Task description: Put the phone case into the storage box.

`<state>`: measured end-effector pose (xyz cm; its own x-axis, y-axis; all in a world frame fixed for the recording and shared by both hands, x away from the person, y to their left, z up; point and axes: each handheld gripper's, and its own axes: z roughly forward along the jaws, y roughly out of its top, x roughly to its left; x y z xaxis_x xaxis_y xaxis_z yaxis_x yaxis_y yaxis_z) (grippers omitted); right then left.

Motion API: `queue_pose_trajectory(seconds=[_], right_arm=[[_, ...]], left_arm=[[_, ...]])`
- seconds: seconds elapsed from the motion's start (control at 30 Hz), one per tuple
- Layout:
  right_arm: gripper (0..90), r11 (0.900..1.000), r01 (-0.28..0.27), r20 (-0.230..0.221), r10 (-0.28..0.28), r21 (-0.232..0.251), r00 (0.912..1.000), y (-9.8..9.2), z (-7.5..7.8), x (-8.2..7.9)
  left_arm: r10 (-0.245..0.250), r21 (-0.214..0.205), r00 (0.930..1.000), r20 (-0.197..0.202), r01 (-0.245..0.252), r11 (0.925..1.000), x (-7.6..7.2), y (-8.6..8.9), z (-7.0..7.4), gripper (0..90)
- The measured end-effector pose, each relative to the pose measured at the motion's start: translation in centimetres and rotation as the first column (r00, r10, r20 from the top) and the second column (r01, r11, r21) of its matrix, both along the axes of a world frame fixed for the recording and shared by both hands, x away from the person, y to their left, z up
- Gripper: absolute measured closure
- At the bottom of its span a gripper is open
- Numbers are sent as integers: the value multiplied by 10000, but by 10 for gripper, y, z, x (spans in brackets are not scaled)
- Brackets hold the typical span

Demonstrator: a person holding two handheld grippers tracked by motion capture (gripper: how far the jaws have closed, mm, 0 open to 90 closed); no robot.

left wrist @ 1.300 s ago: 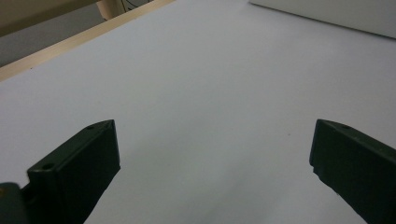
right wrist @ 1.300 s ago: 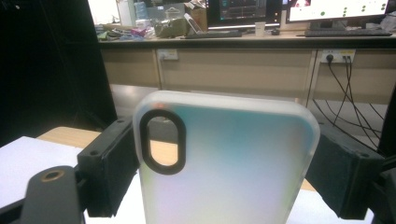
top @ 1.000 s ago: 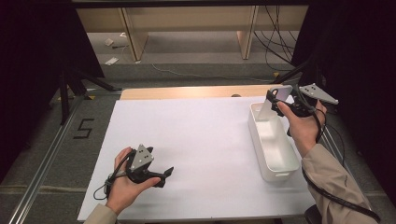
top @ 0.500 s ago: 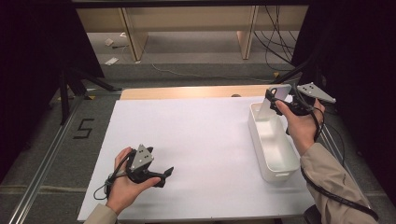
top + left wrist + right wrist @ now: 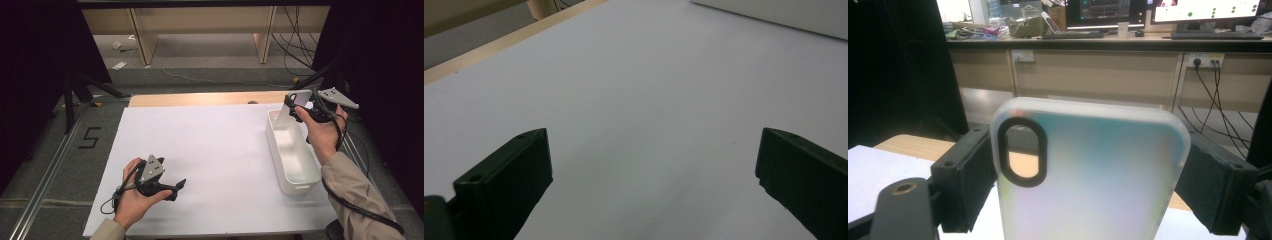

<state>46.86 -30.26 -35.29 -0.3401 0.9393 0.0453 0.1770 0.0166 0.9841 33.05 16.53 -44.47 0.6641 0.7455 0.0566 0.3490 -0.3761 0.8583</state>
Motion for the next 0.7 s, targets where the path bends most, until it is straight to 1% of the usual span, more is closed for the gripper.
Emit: queue_pose_trajectory(seconds=[0.7], right_arm=[[181, 10000, 21, -58, -21, -74, 10000, 2, -1, 7]], left_arm=[[-6, 1, 10000, -15, 6, 10000, 0, 0, 0, 8]])
